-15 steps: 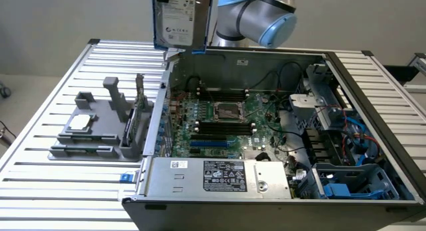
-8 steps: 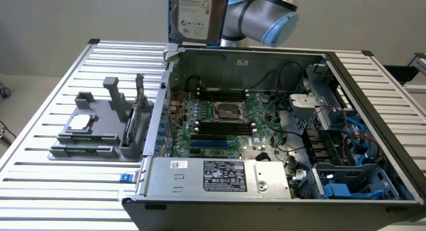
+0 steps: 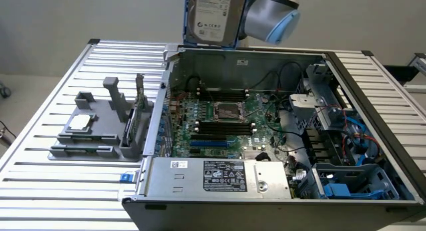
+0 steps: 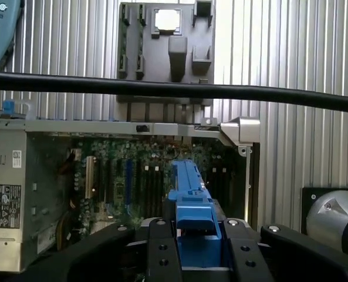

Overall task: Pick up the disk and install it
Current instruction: 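Pick up the disk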

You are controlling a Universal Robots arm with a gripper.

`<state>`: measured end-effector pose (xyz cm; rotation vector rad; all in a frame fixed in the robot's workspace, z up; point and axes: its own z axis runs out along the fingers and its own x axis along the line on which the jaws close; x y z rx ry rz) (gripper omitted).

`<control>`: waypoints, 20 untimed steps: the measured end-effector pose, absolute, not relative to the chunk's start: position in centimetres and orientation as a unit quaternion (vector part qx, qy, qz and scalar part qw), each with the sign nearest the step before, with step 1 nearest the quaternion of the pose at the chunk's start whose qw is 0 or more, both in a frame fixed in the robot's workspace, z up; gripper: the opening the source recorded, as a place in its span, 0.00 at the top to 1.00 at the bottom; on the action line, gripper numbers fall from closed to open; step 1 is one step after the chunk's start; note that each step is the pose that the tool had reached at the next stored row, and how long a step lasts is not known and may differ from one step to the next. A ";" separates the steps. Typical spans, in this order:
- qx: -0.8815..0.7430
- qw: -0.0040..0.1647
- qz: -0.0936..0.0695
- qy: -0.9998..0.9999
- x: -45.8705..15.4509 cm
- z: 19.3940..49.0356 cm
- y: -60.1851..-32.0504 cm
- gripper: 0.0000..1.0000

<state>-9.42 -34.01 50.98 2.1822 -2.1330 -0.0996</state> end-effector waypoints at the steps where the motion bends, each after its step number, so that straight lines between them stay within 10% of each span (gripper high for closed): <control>1: 0.714 0.044 -0.033 -0.698 -9.2 51.0 -34.2 0.67; 20: 0.715 0.033 -0.043 -0.697 -1.5 51.0 -37.2 0.67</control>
